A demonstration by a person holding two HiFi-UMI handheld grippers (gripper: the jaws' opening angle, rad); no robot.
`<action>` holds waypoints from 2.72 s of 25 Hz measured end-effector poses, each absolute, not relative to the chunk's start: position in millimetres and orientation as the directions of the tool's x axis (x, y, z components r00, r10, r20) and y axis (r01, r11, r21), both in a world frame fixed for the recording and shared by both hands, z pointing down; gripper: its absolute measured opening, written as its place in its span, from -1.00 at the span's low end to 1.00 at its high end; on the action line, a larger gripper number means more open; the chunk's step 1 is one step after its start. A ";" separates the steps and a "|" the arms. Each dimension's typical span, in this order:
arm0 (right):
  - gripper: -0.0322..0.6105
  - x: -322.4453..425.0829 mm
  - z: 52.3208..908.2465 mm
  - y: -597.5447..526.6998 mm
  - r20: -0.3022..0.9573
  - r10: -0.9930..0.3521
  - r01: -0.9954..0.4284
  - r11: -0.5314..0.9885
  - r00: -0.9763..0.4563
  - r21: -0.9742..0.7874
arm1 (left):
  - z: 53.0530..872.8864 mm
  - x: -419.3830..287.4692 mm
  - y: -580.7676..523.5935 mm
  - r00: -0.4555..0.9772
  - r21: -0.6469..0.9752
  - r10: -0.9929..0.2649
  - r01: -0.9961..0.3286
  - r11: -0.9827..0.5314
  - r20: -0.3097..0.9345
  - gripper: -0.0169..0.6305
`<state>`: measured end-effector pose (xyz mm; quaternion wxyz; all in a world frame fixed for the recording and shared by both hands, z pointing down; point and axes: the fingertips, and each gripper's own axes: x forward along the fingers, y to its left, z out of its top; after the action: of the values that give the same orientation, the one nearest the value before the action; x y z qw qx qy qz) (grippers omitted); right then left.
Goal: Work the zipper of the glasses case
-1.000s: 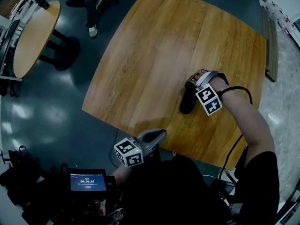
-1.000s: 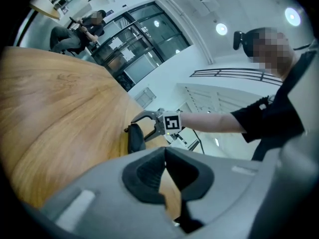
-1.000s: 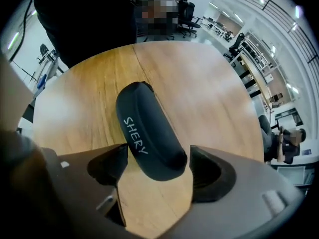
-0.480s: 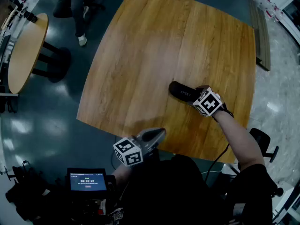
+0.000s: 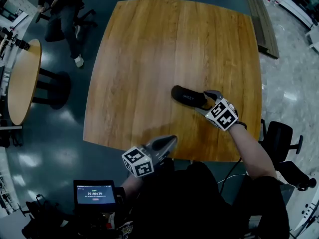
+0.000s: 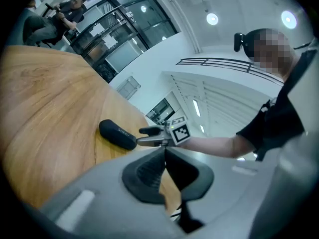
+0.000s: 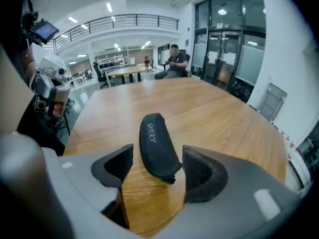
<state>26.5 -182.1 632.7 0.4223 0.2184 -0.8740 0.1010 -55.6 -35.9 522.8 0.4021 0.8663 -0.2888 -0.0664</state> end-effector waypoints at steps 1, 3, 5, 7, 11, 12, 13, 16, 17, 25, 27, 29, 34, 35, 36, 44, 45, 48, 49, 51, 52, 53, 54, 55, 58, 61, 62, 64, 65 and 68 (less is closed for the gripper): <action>0.03 31.8 616.1 -178.3 0.725 -0.364 -0.513 0.858 -0.584 0.018 | 522.7 -57.9 -34.7 0.828 0.729 -0.549 -0.446 -0.519 0.115 -0.95; -0.60 48.6 576.5 -165.5 0.558 -0.519 -0.631 0.775 -0.648 -0.012 | 522.4 -59.7 -32.5 0.839 0.713 -0.532 -0.441 -0.545 0.113 -0.95; -0.89 56.7 533.0 -141.1 0.364 -0.617 -0.701 0.694 -0.698 -0.166 | 521.4 -57.6 -30.7 0.856 0.698 -0.504 -0.429 -0.573 0.112 -0.95; -0.88 53.2 497.0 -113.2 0.216 -0.673 -0.701 0.632 -0.708 -0.329 | 518.8 -54.0 -29.6 0.876 0.684 -0.470 -0.409 -0.604 0.108 -0.95; -0.88 33.3 454.5 -55.5 0.082 -0.700 -0.652 0.608 -0.709 -0.453 | 502.2 -41.6 -24.8 0.889 0.630 -0.445 -0.410 -0.660 0.111 -0.95; -0.88 27.8 447.7 -42.6 0.069 -0.692 -0.643 0.624 -0.719 -0.444 | 495.7 -37.4 -22.0 0.886 0.610 -0.450 -0.418 -0.673 0.111 -0.95; -0.88 23.5 442.5 -30.8 0.063 -0.682 -0.636 0.640 -0.729 -0.431 | 488.4 -32.7 -17.9 0.884 0.590 -0.456 -0.425 -0.687 0.106 -0.95; -0.88 17.8 437.3 2.2 0.068 -0.654 -0.622 0.674 -0.753 -0.399 | 466.6 -18.1 3.0 0.873 0.549 -0.481 -0.443 -0.709 0.083 -0.95; -0.88 17.7 437.7 13.7 0.069 -0.649 -0.619 0.681 -0.758 -0.391 | 461.5 -13.6 12.6 0.869 0.538 -0.487 -0.450 -0.712 0.082 -0.95; -0.88 50.2 447.6 112.0 0.054 -0.614 -0.572 0.696 -0.788 -0.433 | 449.0 29.1 117.4 0.839 0.505 -0.537 -0.500 -0.703 0.083 -0.95; -0.88 58.3 452.7 132.8 0.051 -0.607 -0.559 0.692 -0.793 -0.456 | 448.2 37.4 143.9 0.837 0.500 -0.542 -0.504 -0.705 0.079 -0.95; -0.88 63.2 457.8 151.6 0.054 -0.591 -0.542 0.693 -0.805 -0.475 | 449.8 42.2 166.2 0.827 0.497 -0.556 -0.518 -0.696 0.083 -0.95; -0.88 55.3 449.6 177.7 0.036 -0.553 -0.507 0.733 -0.832 -0.453 | 454.1 38.0 191.7 0.800 0.487 -0.590 -0.561 -0.670 0.111 -0.95; -0.88 50.5 446.3 179.6 0.034 -0.550 -0.506 0.739 -0.834 -0.444 | 452.2 33.9 192.9 0.798 0.485 -0.593 -0.564 -0.668 0.110 -0.95; -0.88 45.5 442.9 180.2 0.033 -0.550 -0.506 0.742 -0.835 -0.438 | 449.3 28.9 193.0 0.797 0.484 -0.595 -0.564 -0.669 0.107 -0.95; -0.88 13.3 422.0 181.6 0.019 -0.589 -0.547 0.737 -0.808 -0.398 | 432.1 -12.4 181.7 0.796 0.480 -0.600 -0.560 -0.675 0.084 -0.95; -0.89 9.4 421.6 181.9 0.021 -0.595 -0.554 0.733 -0.803 -0.394 | 431.9 -15.8 181.3 0.800 0.482 -0.594 -0.554 -0.679 0.082 -0.95; -0.88 2.5 424.6 183.0 0.034 -0.624 -0.584 0.709 -0.781 -0.396 | 435.4 -22.6 182.2 0.820 0.491 -0.568 -0.526 -0.694 0.076 -0.95; -0.89 0.5 425.1 183.7 0.039 -0.632 -0.593 0.700 -0.774 -0.398 | 435.2 -24.5 182.4 0.826 0.493 -0.559 -0.517 -0.700 0.072 -0.95; -0.89 -4.1 425.4 186.3 0.049 -0.642 -0.607 0.693 -0.765 -0.390 | 433.8 -28.7 182.1 0.835 0.497 -0.547 -0.500 -0.709 0.061 -0.95; -0.89 -6.3 425.7 187.4 0.053 -0.645 -0.613 0.692 -0.762 -0.382 | 434.2 -30.8 181.4 0.838 0.502 -0.543 -0.494 -0.710 0.057 -0.95; -0.89 -8.5 426.2 187.8 0.056 -0.649 -0.618 0.690 -0.758 -0.377 | 435.2 -32.9 180.5 0.841 0.509 -0.539 -0.488 -0.710 0.054 -0.95; -0.89 -10.8 426.5 187.8 0.058 -0.654 -0.624 0.686 -0.754 -0.375 | 436.1 -35.0 179.9 0.844 0.514 -0.534 -0.481 -0.710 0.052 -0.95; -0.89 -13.1 426.6 188.0 0.059 -0.658 -0.628 0.683 -0.751 -0.374 | 436.4 -36.9 179.8 0.847 0.518 -0.529 -0.475 -0.711 0.051 -0.95; -0.89 -20.1 426.5 190.8 0.063 -0.662 -0.634 0.680 -0.746 -0.368 | 435.7 -41.6 181.6 0.855 0.516 -0.516 -0.465 -0.719 0.051 -0.95; -0.89 -23.6 426.9 192.4 0.064 -0.663 -0.637 0.682 -0.746 -0.361 | 436.7 -44.2 182.5 0.856 0.517 -0.514 -0.463 -0.720 0.052 -0.95; -0.89 -23.6 426.8 192.1 0.064 -0.664 -0.638 0.681 -0.745 -0.360 | 437.0 -44.3 182.4 0.857 0.518 -0.513 -0.462 -0.720 0.053 -0.95; -0.89 -21.8 427.5 191.3 0.065 -0.668 -0.641 0.675 -0.741 -0.365 | 437.5 -42.9 182.9 0.859 0.517 -0.509 -0.460 -0.722 0.054 -0.95; -0.89 -20.8 428.1 191.1 0.065 -0.670 -0.642 0.673 -0.739 -0.367 | 437.5 -41.9 183.4 0.861 0.515 -0.506 -0.458 -0.724 0.054 -0.95; -0.89 -20.1 427.6 190.5 0.064 -0.671 -0.642 0.673 -0.739 -0.367 | 436.0 -40.4 183.5 0.862 0.511 -0.504 -0.457 -0.728 0.052 -0.95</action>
<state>-20.1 190.5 427.6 -0.0381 0.3592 -0.9137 0.1860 -40.4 183.5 436.0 0.2624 0.9285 -0.2588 -0.0450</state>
